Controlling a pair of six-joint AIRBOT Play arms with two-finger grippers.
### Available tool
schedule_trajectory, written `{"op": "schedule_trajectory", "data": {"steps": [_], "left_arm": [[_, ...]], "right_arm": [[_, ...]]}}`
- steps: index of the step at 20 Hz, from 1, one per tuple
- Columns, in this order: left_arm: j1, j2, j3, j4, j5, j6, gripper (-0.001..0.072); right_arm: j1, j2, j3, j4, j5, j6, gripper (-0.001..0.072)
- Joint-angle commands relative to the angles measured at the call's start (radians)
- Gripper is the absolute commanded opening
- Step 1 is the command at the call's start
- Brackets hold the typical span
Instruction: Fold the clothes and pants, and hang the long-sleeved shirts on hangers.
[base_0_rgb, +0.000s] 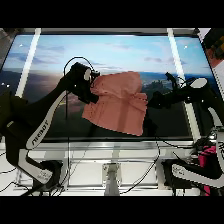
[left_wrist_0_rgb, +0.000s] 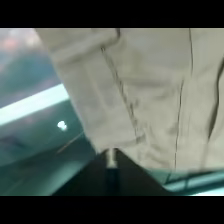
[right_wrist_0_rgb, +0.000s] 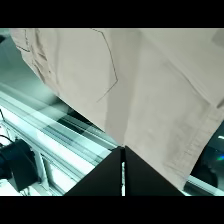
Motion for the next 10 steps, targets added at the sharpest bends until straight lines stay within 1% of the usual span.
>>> {"op": "schedule_trajectory", "data": {"steps": [1, 3, 4, 6, 8, 10], "left_arm": [[0.013, 0.068, -0.017, 0.003, -0.008, 0.034, 0.0015], [0.034, 0.168, -0.09, 0.002, 0.111, 0.005, 0.0015], [0.049, 0.224, -0.14, -0.007, 0.147, -0.004, 0.0015], [0.103, 0.347, -0.276, -0.088, 0.185, -0.01, 0.0015], [0.185, 0.48, -0.458, -0.241, 0.238, -0.006, 0.0015], [0.284, 0.618, -0.67, -0.455, 0.321, 0.019, 0.0015]], "right_arm": [[0.019, 0.016, -0.031, -0.012, -0.026, -0.045, 0.0006], [0.019, 0.082, -0.154, 0.057, -0.041, -0.085, 0.0005], [0.019, 0.125, -0.234, 0.08, -0.04, -0.097, 0.0005], [0.015, 0.231, -0.411, 0.113, -0.048, -0.098, 0.0005], [-0.029, 0.337, -0.575, 0.211, -0.048, -0.108, 0.0005], [-0.1, 0.426, -0.703, 0.329, -0.046, -0.121, 0.0005]]}}
